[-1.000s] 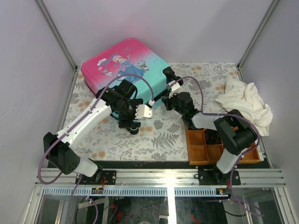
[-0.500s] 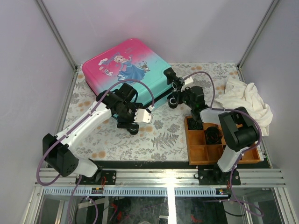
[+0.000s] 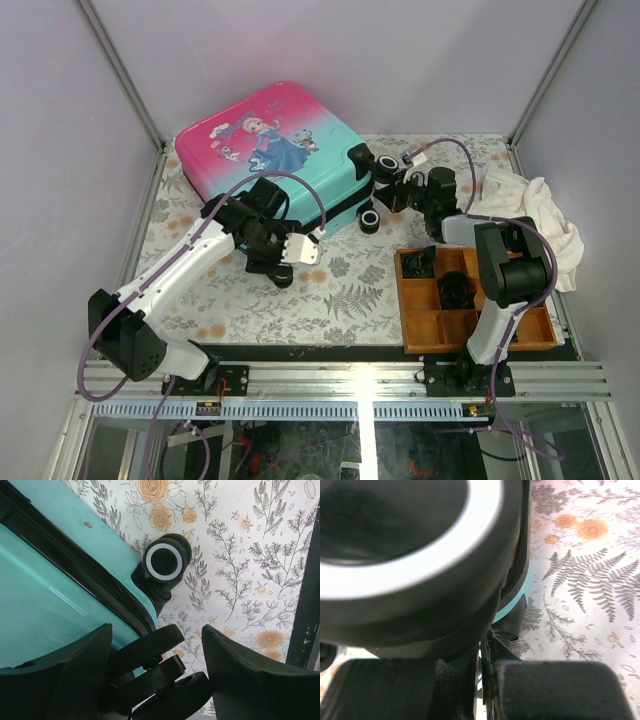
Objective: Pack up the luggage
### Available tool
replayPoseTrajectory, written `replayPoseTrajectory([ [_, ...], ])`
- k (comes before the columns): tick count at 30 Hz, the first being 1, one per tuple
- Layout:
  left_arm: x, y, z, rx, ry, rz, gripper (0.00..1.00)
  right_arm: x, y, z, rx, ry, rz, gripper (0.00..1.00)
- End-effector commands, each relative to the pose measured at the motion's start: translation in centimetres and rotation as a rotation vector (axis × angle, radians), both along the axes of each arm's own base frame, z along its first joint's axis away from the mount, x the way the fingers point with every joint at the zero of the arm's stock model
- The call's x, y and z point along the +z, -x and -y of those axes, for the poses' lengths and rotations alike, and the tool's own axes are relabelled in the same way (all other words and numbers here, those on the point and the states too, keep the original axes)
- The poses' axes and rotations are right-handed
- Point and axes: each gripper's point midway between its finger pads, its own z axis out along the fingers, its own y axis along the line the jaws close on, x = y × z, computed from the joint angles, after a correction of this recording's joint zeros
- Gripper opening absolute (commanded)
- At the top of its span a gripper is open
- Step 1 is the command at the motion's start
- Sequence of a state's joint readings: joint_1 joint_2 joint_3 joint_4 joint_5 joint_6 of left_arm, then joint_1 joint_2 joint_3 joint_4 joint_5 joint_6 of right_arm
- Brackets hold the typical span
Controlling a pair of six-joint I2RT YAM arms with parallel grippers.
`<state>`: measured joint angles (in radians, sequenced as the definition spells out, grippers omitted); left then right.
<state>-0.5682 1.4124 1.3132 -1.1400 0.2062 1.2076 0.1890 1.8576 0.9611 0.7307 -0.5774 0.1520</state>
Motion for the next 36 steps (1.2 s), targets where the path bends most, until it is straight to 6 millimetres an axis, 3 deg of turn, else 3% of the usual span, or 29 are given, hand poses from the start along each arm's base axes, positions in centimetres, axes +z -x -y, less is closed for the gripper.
replayPoseTrajectory([
  [1,-1.7,1.4,-7.4,0.119,-0.226,-0.083,0.50,2.3,-0.4,1.6,0.022,-0.081,0.006,0.00],
  [6,-2.5,1.3,-12.0,0.143,-0.322,-0.071,0.48,1.4,2.7,-0.1,0.056,-0.093,-0.050,0.00],
  [10,-2.4,1.0,-15.1,0.178,-0.344,-0.071,0.48,1.2,5.8,-2.9,0.083,-0.077,-0.075,0.00],
  [13,-1.3,0.6,-14.9,0.186,-0.269,-0.063,0.52,0.5,7.9,-4.9,0.079,-0.050,-0.082,0.00],
  [15,0.5,1.2,-12.1,0.137,-0.121,-0.070,0.59,1.5,8.2,-5.3,0.057,-0.050,-0.052,0.00],
  [19,5.3,1.7,-4.2,0.066,0.197,-0.026,0.74,0.8,7.4,-5.0,0.018,-0.023,-0.052,0.00],
  [23,10.6,-0.8,3.2,0.031,0.474,0.201,0.88,1.1,7.4,-5.3,0.047,-0.011,-0.020,0.00],
  [27,14.6,-3.1,8.4,-0.081,0.692,0.494,0.99,0.6,7.4,-5.8,0.074,-0.024,-0.035,0.00],
  [36,10.6,-6.1,14.8,-0.459,0.602,0.613,0.95,1.0,7.0,-5.8,0.069,-0.019,-0.021,0.00],
])
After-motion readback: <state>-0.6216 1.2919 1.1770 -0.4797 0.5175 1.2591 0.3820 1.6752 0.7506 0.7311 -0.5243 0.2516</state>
